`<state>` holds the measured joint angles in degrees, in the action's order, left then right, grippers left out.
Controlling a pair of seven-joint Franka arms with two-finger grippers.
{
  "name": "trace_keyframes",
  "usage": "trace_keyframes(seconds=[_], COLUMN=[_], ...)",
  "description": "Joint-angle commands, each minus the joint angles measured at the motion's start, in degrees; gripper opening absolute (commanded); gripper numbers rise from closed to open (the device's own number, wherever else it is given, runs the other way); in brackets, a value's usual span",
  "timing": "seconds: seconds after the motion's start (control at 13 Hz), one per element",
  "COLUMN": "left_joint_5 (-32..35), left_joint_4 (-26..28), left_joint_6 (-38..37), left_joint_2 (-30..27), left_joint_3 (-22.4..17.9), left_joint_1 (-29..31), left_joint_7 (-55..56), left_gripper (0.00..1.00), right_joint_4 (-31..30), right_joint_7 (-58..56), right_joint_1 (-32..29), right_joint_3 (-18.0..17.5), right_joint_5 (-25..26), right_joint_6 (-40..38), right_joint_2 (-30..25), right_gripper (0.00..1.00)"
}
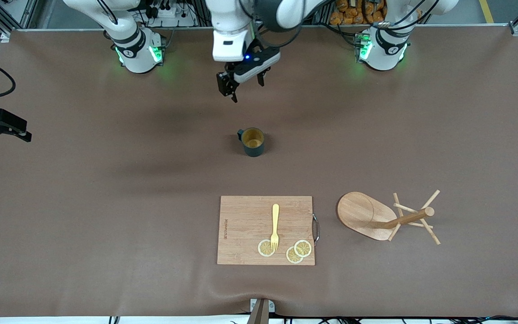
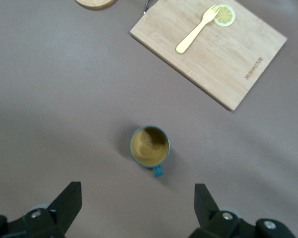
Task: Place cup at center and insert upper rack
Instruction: 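Lower the left gripper over the mug while the right gripper withdraws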
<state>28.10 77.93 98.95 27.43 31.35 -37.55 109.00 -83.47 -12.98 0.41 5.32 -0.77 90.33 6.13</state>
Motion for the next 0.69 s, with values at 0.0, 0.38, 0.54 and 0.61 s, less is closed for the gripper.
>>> trace_keyframes(seconds=[0.0,0.38,0.54,0.61], left_joint_5=[2.0,1.8,1.9,1.9], left_joint_4=[-7.0,-8.2,-8.6,-8.6], left_joint_6=[-0.7,2.4,3.8,4.5], left_joint_2=[6.2,15.3,17.3,18.3], left_joint_3=[-12.4,-24.0,-26.5,-28.7], left_joint_1=[-13.3,-25.3,-27.8,-30.0], left_joint_7=[3.7,9.2,10.1,10.9], left_gripper=[1.0,1.0,1.0,1.0], right_joint_4=[-1.7,-1.8,-1.7,-1.8], right_joint_7=[-1.7,0.1,1.8,3.2], right_joint_1=[-0.3,-0.3,-0.6,-0.6], right_joint_3=[0.0,0.0,0.0,0.0], right_joint_5=[0.7,0.7,0.7,0.8], right_joint_6=[0.2,-0.3,-3.7,-5.7], right_joint_2=[-2.0,-2.5,-3.0,-3.5], right_gripper=[1.0,1.0,1.0,1.0])
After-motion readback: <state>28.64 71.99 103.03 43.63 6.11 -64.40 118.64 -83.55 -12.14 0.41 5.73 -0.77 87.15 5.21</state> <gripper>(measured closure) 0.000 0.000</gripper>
